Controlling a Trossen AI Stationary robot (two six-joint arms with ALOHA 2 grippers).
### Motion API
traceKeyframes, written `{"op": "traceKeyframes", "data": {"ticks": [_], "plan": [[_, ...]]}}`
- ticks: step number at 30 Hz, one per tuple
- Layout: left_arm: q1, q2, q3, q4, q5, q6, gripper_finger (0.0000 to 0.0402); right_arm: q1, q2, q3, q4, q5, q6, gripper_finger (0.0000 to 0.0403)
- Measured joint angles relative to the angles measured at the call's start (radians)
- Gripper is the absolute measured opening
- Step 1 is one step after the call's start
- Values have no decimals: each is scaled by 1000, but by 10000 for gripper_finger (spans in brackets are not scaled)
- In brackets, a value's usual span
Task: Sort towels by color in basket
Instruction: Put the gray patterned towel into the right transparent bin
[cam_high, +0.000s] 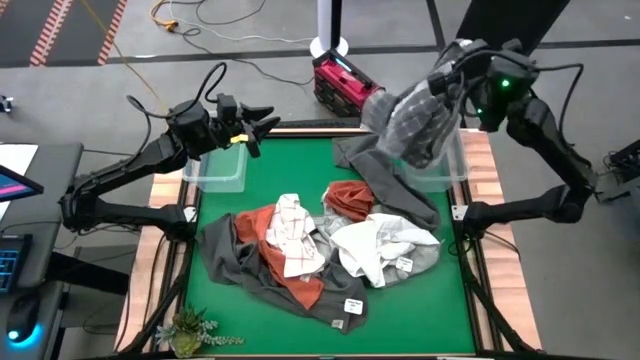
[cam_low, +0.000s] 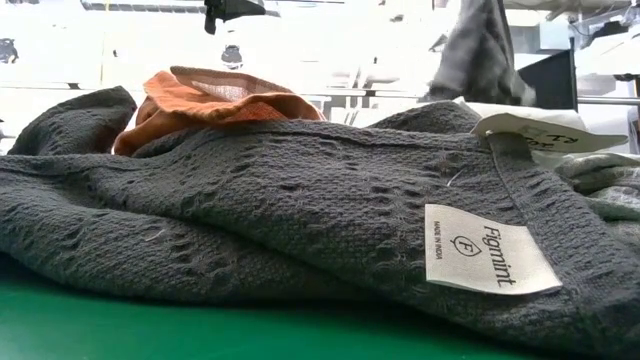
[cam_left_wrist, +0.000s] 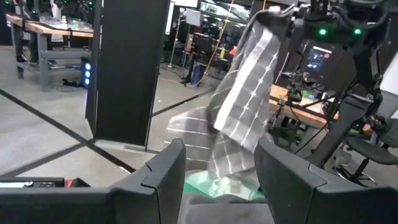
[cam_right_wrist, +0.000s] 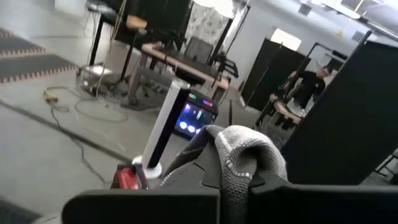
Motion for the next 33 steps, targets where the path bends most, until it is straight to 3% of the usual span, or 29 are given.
{"op": "traceKeyframes", "data": {"ticks": [4,12,16,21,26,33], "plan": [[0,0,0,-2,0,-11,180,0,-41,2,-152,-19,132,21],[0,44,0,-43,43,-107,180,2,-48,2,-462,-273,395,23],[-1,84,0,2,109,-139,180,1,0,2,-596,-358,415,23],[0,83,0,32,115,-165,180,-16,54,-3,-764,-434,460,23],[-1,71,0,34,128,-154,180,-68,58,-107,-854,-454,474,23],[-26,76,0,32,132,-148,180,-151,61,-342,-758,-662,367,23]]}}
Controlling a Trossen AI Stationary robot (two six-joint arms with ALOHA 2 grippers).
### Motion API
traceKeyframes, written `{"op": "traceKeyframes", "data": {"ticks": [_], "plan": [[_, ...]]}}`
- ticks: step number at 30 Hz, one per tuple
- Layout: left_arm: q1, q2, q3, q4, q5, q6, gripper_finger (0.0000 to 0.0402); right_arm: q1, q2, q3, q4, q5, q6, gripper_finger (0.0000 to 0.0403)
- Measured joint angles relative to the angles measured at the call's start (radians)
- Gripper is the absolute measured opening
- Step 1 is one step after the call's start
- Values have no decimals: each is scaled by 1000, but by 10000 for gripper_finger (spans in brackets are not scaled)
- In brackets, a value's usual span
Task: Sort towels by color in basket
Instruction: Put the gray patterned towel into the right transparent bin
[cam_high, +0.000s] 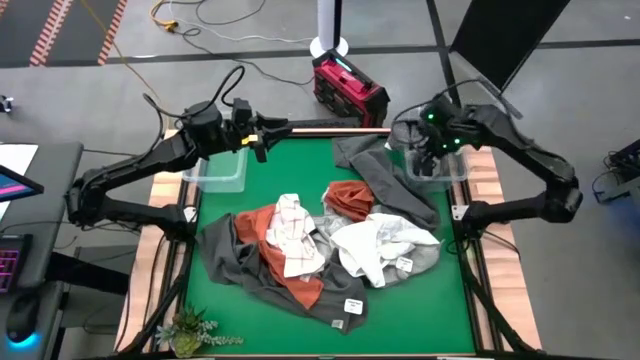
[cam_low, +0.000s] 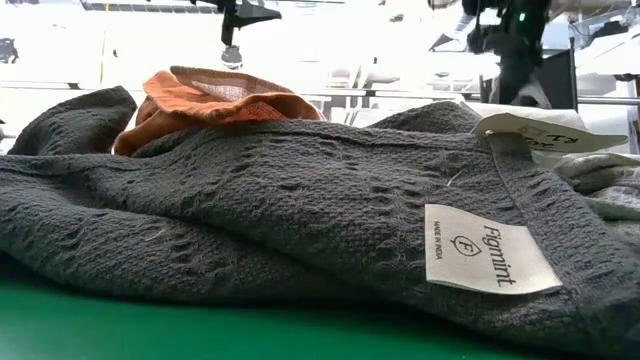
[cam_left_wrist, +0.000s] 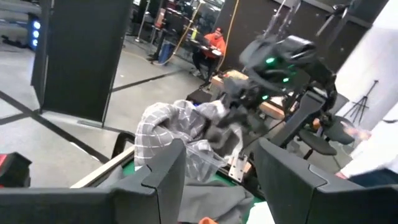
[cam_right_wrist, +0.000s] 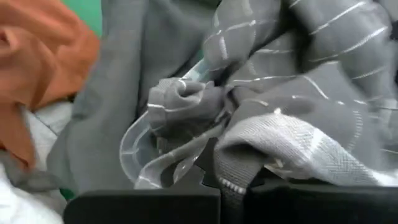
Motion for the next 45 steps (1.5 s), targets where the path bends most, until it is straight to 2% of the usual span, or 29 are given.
{"op": "traceKeyframes", "data": {"ticks": [4,8,11,16,21,23,28,31,36,42,45], "plan": [[-14,6,0,-4,0,4,180,-95,23,-71,90,0,-31,23],[-18,5,0,-2,-1,8,180,-172,50,-107,148,10,-205,24],[-19,5,0,-3,-2,8,180,-185,89,-118,153,58,-337,24],[-19,5,0,-4,-6,9,180,-177,136,-163,232,60,-503,24],[-20,5,0,-30,-11,9,180,-167,232,-200,255,59,-475,35],[-20,5,0,-48,-24,10,180,-179,276,-208,258,28,-416,49],[-20,5,0,-57,-40,10,180,-226,347,-222,272,-153,-369,115],[-20,5,0,-56,-40,10,180,-242,364,-220,260,-169,-339,173],[-20,5,0,-56,-39,8,180,-253,335,-167,117,-153,-325,251],[-20,5,0,-50,-29,-11,180,-244,220,-58,17,-153,-325,271],[-20,5,0,-32,-10,-48,180,-236,165,-6,130,-153,-344,271]]}}
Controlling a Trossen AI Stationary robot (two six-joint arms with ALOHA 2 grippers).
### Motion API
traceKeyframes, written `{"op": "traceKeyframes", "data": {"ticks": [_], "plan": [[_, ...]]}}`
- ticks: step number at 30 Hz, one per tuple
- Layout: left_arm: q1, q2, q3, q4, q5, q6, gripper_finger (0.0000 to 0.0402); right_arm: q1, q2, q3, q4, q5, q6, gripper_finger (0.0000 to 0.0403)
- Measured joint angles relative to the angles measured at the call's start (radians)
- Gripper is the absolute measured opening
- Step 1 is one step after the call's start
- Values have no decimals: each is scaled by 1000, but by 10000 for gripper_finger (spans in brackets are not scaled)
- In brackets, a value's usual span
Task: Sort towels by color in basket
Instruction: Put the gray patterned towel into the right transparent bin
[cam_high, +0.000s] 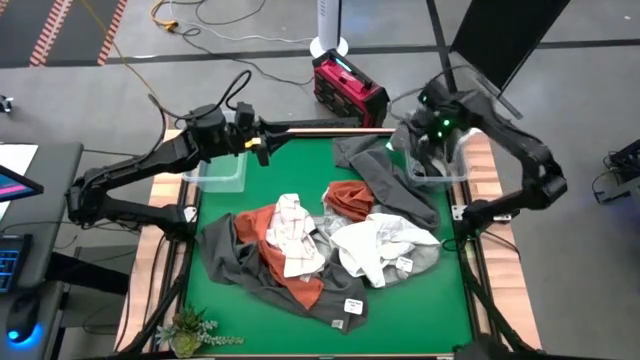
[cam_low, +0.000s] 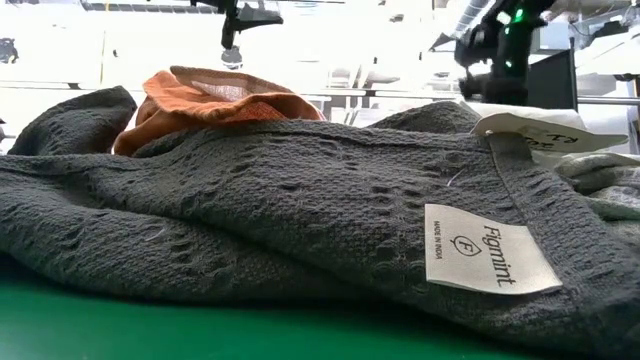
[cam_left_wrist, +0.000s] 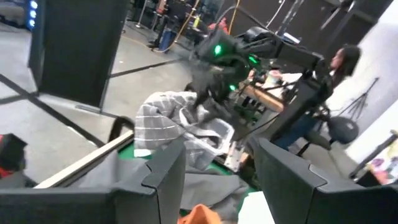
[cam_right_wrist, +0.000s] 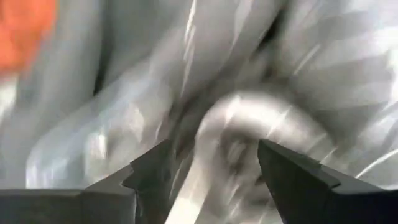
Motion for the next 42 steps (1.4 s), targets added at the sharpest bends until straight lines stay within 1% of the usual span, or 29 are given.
{"op": "traceKeyframes", "data": {"ticks": [3,5,6,9,11,16,19,21,23,25,27,31,32,33,37,42], "plan": [[0,0,0,3,5,5,180,20,-16,14,227,0,2,271],[0,0,0,2,5,7,180,32,4,26,313,0,12,271],[0,0,0,2,5,7,180,37,24,38,321,-1,13,271],[0,-7,0,-2,5,6,180,57,107,92,267,-1,7,271],[0,-10,0,5,7,6,180,78,163,135,203,1,-28,271],[0,-8,0,-2,16,5,180,126,284,210,139,96,-111,271],[0,-9,0,1,26,5,180,120,335,232,124,107,-132,269],[0,-9,0,-1,41,-2,180,109,369,235,88,115,-150,260],[0,-9,0,1,50,-15,180,98,401,234,64,147,-163,241],[0,-9,0,1,59,-22,180,92,417,235,51,165,-168,208],[0,-9,0,1,59,-27,180,89,418,236,53,166,-169,160],[0,-9,0,2,59,-37,180,86,383,234,74,161,-202,41],[0,-9,0,2,58,-37,180,86,370,234,77,160,-211,24],[0,-9,0,2,58,-37,180,86,357,234,78,159,-213,18],[3,-9,0,6,57,-34,180,85,306,233,52,156,-210,18],[13,-9,0,6,54,-34,180,86,175,263,-43,153,-117,16]]}}
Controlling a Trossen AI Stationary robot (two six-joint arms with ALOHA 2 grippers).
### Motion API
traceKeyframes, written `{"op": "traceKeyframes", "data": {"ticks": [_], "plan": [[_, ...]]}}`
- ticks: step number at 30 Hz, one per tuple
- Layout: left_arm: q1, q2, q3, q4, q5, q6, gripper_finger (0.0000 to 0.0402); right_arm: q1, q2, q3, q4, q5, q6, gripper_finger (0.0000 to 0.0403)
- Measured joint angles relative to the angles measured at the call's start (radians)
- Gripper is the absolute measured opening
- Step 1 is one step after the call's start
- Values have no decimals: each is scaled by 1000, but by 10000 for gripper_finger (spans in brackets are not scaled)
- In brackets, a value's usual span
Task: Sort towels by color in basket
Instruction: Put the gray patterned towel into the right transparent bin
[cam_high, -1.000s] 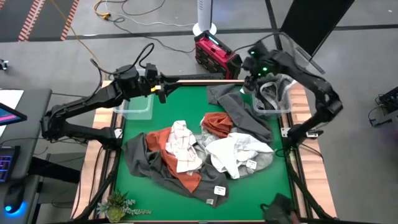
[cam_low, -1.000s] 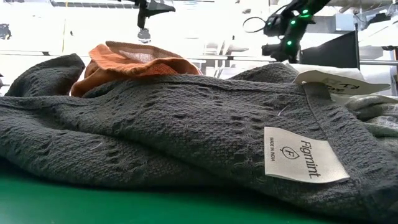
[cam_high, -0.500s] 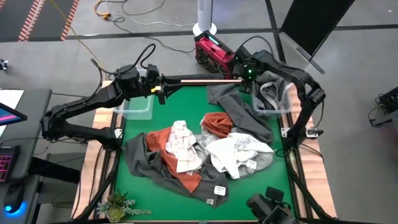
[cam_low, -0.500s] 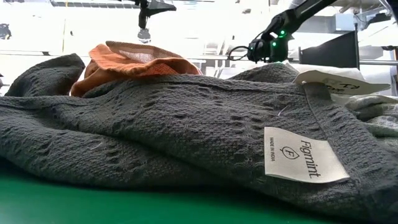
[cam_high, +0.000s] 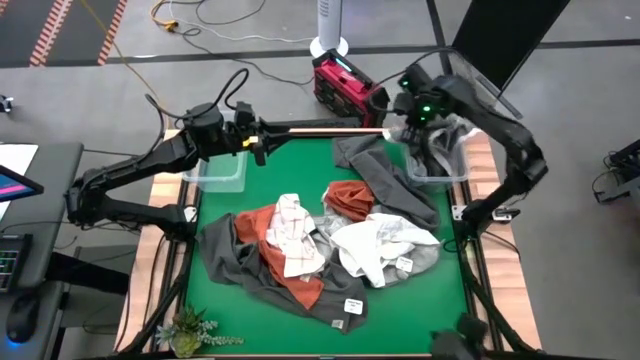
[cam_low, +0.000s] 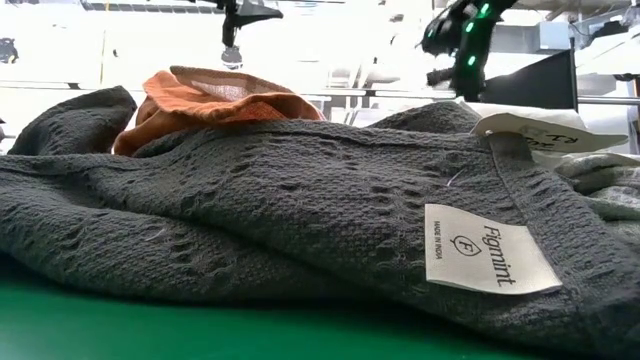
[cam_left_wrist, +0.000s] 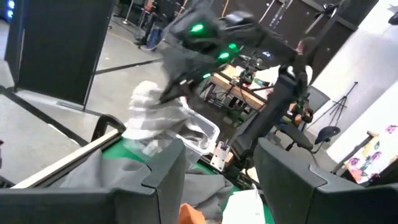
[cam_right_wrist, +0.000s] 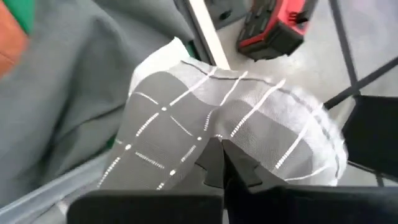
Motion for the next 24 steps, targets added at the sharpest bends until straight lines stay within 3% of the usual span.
{"op": "traceKeyframes", "data": {"ticks": [6,9,16,24], "plan": [[10,0,0,3,-1,32,180,-70,-78,5,-267,-169,213,18],[10,0,0,22,-16,68,180,-114,-80,-48,-312,-176,279,26],[-9,0,0,124,-24,114,180,-153,-63,-289,-45,-182,191,16],[-16,0,0,62,-21,90,180,-211,12,-474,181,-215,130,33]]}}
